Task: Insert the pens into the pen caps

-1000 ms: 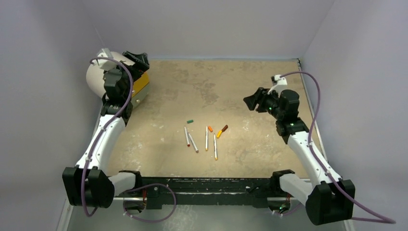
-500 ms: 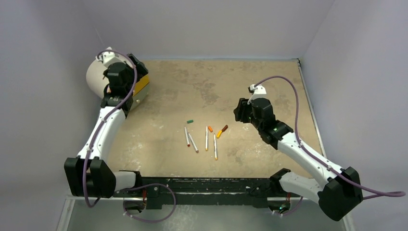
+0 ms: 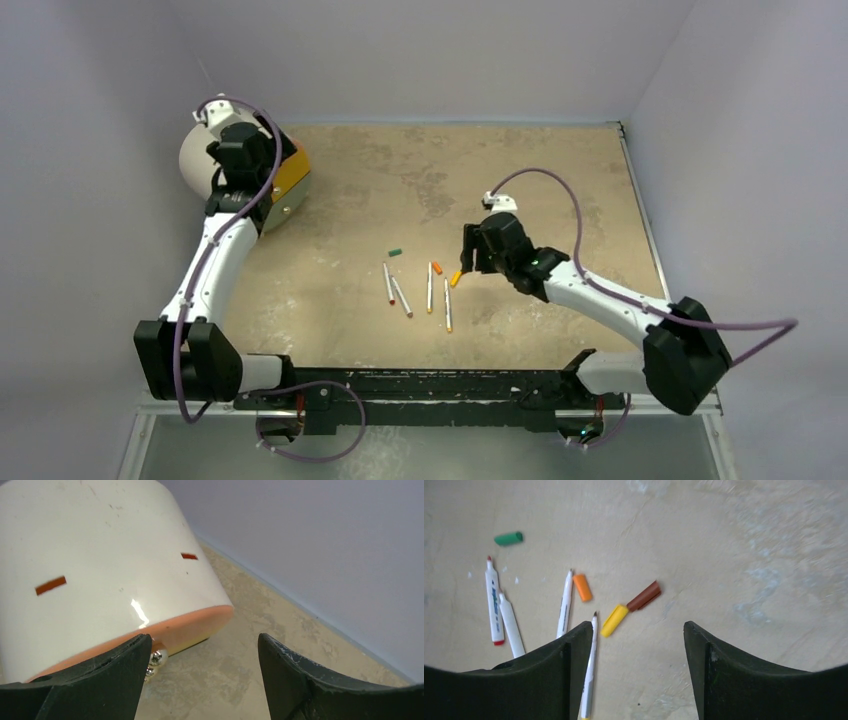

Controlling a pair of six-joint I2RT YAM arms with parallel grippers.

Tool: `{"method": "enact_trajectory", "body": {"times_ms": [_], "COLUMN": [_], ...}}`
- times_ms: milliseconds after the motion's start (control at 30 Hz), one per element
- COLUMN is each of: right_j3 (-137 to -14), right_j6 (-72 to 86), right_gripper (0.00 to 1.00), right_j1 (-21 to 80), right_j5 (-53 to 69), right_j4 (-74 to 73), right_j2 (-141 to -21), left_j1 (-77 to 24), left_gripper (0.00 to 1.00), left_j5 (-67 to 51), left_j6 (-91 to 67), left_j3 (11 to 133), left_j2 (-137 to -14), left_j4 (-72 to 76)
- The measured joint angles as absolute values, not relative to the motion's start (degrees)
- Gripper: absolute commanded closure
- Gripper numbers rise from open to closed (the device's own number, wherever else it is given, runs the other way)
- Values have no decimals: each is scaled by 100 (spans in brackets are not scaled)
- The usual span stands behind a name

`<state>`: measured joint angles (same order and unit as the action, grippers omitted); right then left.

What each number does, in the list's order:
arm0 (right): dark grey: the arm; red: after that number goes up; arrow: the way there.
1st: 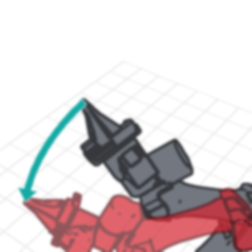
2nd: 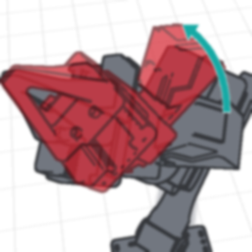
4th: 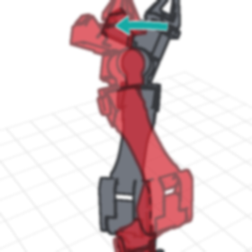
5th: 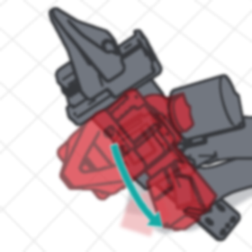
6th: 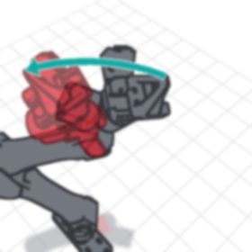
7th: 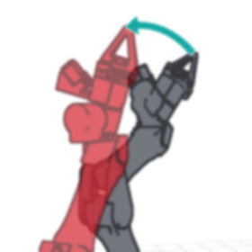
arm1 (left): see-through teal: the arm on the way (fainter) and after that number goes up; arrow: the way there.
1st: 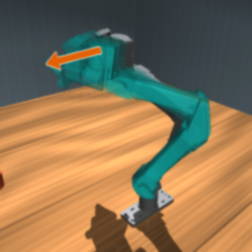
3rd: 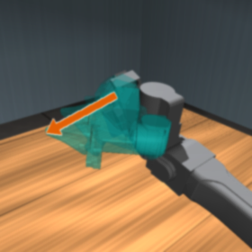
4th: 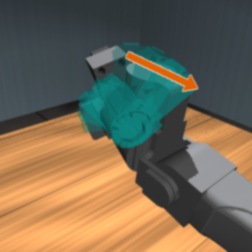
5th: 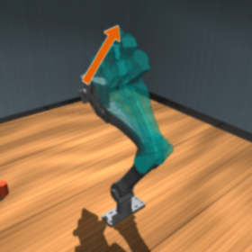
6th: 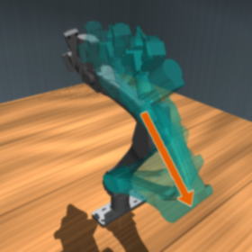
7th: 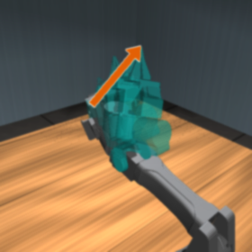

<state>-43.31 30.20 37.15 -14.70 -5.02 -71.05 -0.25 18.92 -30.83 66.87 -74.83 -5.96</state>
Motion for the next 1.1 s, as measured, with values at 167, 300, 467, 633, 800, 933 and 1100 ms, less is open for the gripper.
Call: {"method": "enact_trajectory", "body": {"times_ms": [167,300,467,633,800,933,1100], "right_j3": [-4458,-4613,-4939,-5022,-5024,-5078,-5234], "right_j6": [3306,3479,3653,3844,4053,4187,4348], "right_gripper": [34,34,35,39,47,51,62], "right_j1": [4438,4882,5262,5413,5413,5413,5413], "right_j5": [-1553,-1555,-1564,-1555,-1553,-1555,-1559], "right_j4": [-784,-875,-982,-1098,-1201,-1306,-1317], "right_j2": [-7714,-8062,-8630,-8971,-9078,-9168,-9467], "left_j1": [-681,-1087,-1258,-1278,-1278,-1278,-1278], "left_gripper": [24,28,28,28,28,28,28], "left_j5": [2307,2408,2423,2475,2504,2517,2558], "left_j6": [-3006,-2904,-2788,-2742,-2720,-2716,-2637], "left_j3": [6676,6681,6689,6729,6742,6753,6829], "left_j2": [-7612,-7837,-8101,-8110,-8110,-8110,-8110], "left_j4": [-908,-1085,-1358,-1476,-1505,-1557,-1579]}}
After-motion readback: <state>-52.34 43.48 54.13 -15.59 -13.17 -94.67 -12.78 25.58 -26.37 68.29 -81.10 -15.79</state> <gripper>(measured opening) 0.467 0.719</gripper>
